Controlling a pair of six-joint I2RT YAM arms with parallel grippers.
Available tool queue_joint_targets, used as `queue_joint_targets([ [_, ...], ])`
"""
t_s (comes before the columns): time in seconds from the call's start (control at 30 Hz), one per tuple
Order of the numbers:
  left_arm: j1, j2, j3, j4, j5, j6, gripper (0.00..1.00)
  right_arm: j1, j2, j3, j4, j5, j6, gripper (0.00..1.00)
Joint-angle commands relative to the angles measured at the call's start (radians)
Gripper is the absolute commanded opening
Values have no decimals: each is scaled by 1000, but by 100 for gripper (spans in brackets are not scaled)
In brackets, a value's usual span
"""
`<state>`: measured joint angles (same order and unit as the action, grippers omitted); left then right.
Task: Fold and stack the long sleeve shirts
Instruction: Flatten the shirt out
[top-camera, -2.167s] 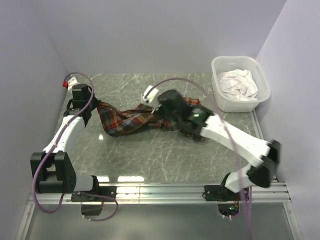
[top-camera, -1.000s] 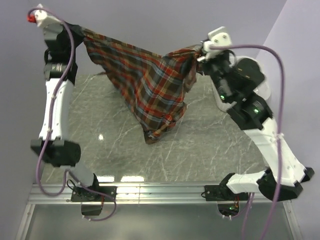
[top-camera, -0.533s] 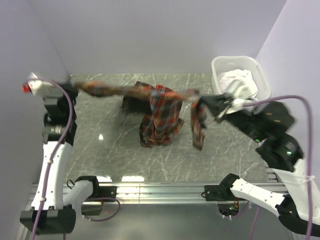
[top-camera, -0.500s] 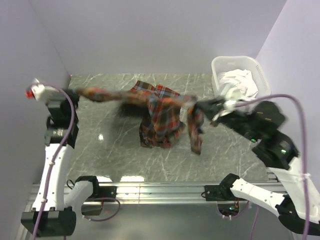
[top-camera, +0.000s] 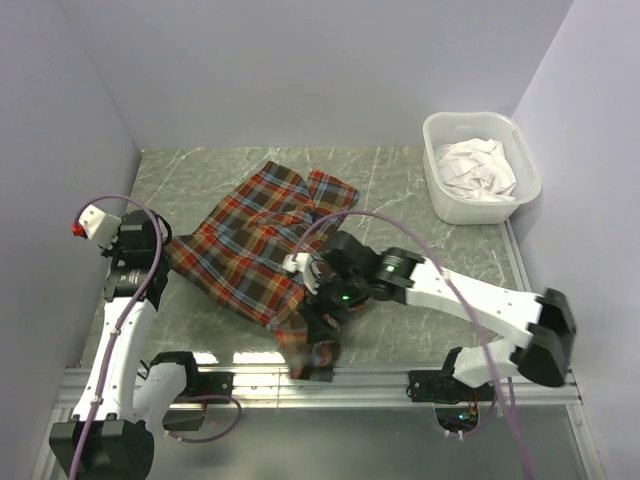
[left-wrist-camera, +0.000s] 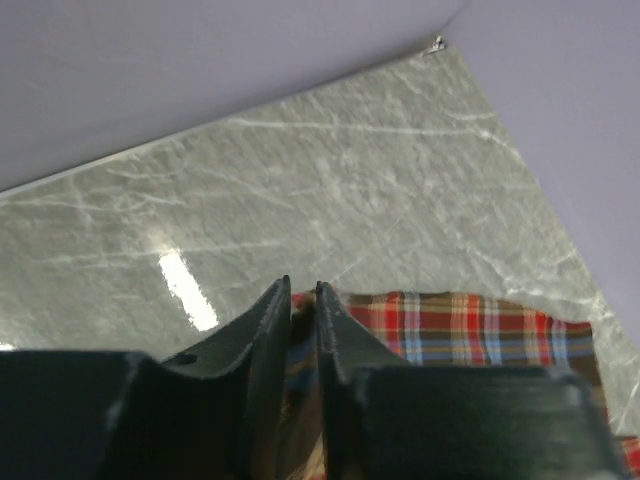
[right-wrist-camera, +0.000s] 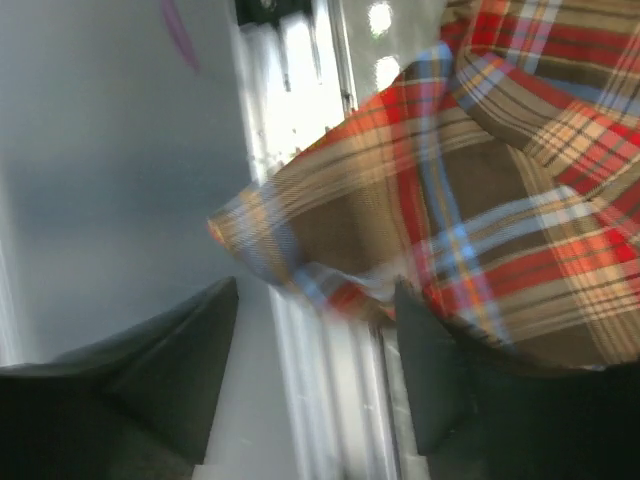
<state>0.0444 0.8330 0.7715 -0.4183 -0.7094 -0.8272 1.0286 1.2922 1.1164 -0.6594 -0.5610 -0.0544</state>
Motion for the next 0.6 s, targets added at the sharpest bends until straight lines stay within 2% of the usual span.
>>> queue_joint_targets([
  [0.0,5,21,87,13,-53,52,29,22,85,100,-20,85,28,79],
  [0.07,5,28,104,0,-47,72,41,5,102,140,-11,160,30,87],
  [0.1,5,28,120,1,-20,83,55,-11,104,154,-3,179,43,89],
  [0.13,3,26,129,4,8,114,62,-30,104,180,6,199,53,92],
  [0.2,3,32,159,18,74,154,75,-123,108,195,49,277,138,98],
  [0.27,2,60,178,26,244,198,81,-212,111,188,123,306,197,100],
  [0.3,0,90,192,21,327,206,87,-296,113,177,154,331,253,100],
  [0.33,-9,109,196,18,466,203,89,-330,120,152,187,346,281,100],
  [0.4,-29,147,195,16,600,197,93,-427,145,143,249,363,361,98],
  [0.43,-38,188,190,12,641,183,93,-452,179,146,268,369,385,94],
  [0.47,-104,207,186,7,684,177,93,-473,199,149,286,380,408,90],
  [0.57,-228,274,158,7,692,158,93,-542,291,163,362,400,510,83],
])
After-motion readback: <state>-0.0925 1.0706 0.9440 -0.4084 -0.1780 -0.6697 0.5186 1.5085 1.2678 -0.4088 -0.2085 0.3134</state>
